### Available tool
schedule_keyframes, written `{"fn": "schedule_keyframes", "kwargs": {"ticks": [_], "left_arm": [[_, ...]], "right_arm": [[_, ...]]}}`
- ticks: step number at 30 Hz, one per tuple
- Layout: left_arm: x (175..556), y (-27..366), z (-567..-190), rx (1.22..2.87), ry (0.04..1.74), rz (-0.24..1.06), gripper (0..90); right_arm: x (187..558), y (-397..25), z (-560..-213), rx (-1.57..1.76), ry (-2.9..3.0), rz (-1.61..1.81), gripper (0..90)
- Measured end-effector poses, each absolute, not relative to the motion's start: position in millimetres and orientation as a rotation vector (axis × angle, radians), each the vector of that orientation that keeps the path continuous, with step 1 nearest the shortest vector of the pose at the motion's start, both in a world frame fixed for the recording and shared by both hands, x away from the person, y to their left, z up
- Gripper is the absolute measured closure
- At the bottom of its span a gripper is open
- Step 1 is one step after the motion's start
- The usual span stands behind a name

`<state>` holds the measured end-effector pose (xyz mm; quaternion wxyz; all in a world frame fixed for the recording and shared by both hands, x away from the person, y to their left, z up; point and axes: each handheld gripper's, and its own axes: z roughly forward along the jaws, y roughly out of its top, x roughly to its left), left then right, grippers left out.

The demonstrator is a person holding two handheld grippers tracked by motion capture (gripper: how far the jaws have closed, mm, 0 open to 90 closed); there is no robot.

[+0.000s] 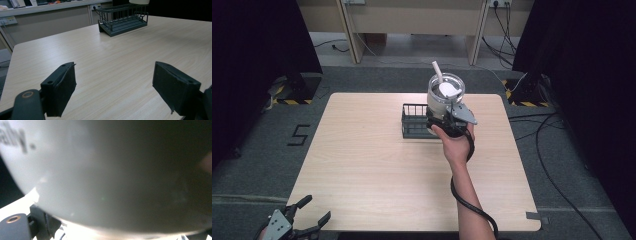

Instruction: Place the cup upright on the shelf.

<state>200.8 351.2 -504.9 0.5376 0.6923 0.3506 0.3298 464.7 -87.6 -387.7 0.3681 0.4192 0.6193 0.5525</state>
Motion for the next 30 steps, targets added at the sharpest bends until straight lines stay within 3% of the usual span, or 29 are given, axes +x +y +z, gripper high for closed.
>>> {"fn": "schedule_keyframes", "kwargs": {"ticks": [30], "left_arm": [[200, 352, -505, 1.642, 0.834, 0.787, 18.4]], "right_arm": [[528, -79, -378, 1.137, 1.593, 1.363, 10.0]]}}
